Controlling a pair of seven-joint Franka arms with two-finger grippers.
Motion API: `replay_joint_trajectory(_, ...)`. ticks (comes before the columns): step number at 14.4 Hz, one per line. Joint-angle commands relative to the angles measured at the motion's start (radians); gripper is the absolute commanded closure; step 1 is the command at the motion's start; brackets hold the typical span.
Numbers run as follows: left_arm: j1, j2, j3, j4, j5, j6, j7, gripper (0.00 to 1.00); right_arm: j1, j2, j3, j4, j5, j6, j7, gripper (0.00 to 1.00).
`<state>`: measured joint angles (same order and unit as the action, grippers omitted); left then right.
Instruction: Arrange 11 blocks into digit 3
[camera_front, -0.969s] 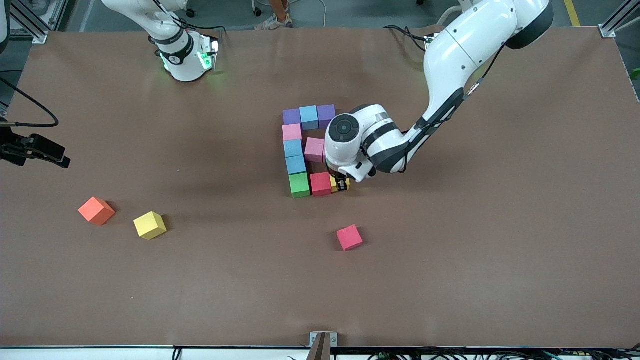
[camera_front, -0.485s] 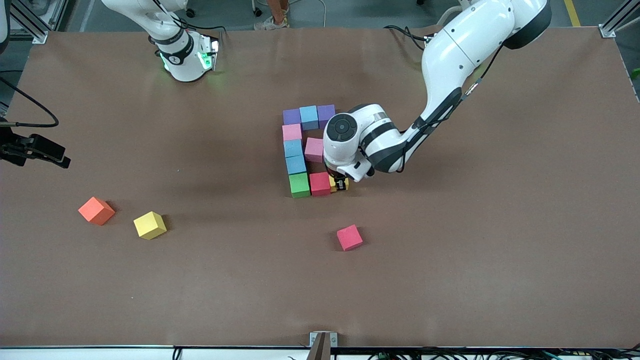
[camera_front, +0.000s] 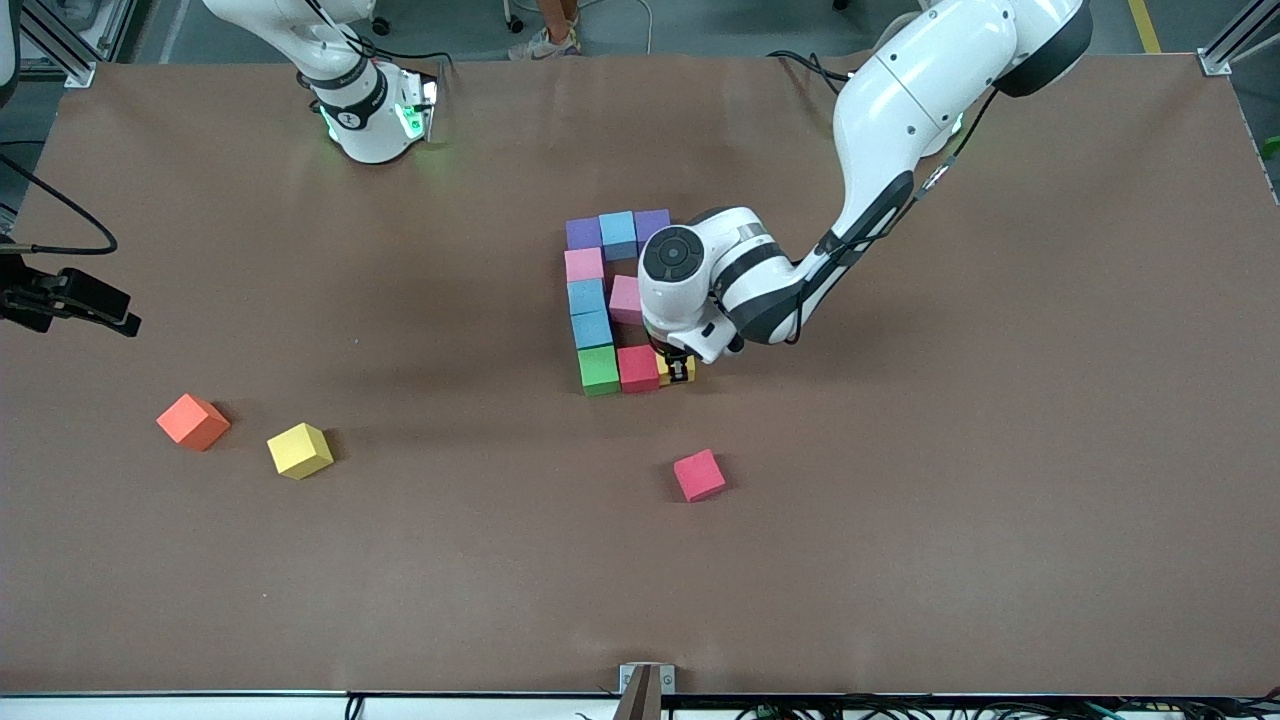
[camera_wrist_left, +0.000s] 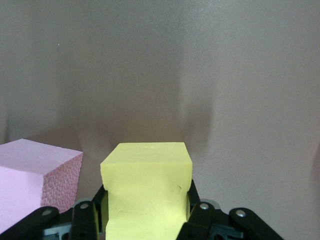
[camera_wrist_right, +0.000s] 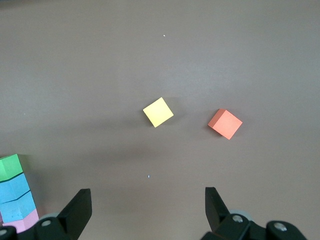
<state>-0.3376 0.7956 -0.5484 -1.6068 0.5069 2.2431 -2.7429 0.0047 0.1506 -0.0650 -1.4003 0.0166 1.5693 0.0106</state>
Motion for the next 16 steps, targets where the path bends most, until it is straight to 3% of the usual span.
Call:
replay_joint_trajectory(1, -0.021, 0.047, 0.016, 0.038, 0.007, 0.013, -0.093, 0.58, -0.003, -0.029, 0.004, -0.036, -0.009, 0.014, 0.008, 0.00)
replay_joint_trajectory(2, -0.021, 0.042, 0.018, 0.038, 0.018, 0.012, -0.089, 0.10, -0.003, -0.031, 0.004, -0.036, -0.009, 0.014, 0.008, 0.00)
replay_joint_trajectory(3, -0.017, 0.037, 0.019, 0.038, 0.021, 0.007, -0.086, 0.00, -0.003, -0.031, 0.004, -0.036, -0.009, 0.014, 0.008, 0.00)
replay_joint_trajectory(8, -0.006, -0.002, 0.005, 0.080, 0.010, -0.137, -0.072, 0.00, -0.003, -0.031, 0.004, -0.036, -0.009, 0.015, 0.008, 0.00)
replay_joint_trajectory(11, 0.038, -0.036, -0.060, 0.120, 0.007, -0.210, -0.019, 0.00, -0.003, -0.029, 0.004, -0.036, -0.007, 0.015, 0.008, 0.00)
replay_joint_trajectory(14, 0.176, -0.105, -0.183, 0.139, 0.008, -0.324, 0.148, 0.00, -0.002, -0.029, 0.004, -0.036, -0.007, 0.017, 0.006, 0.00)
replay_joint_trajectory(16, 0.283, -0.179, -0.229, 0.133, 0.010, -0.378, 0.358, 0.00, -0.002, -0.029, 0.004, -0.036, -0.009, 0.017, 0.006, 0.00)
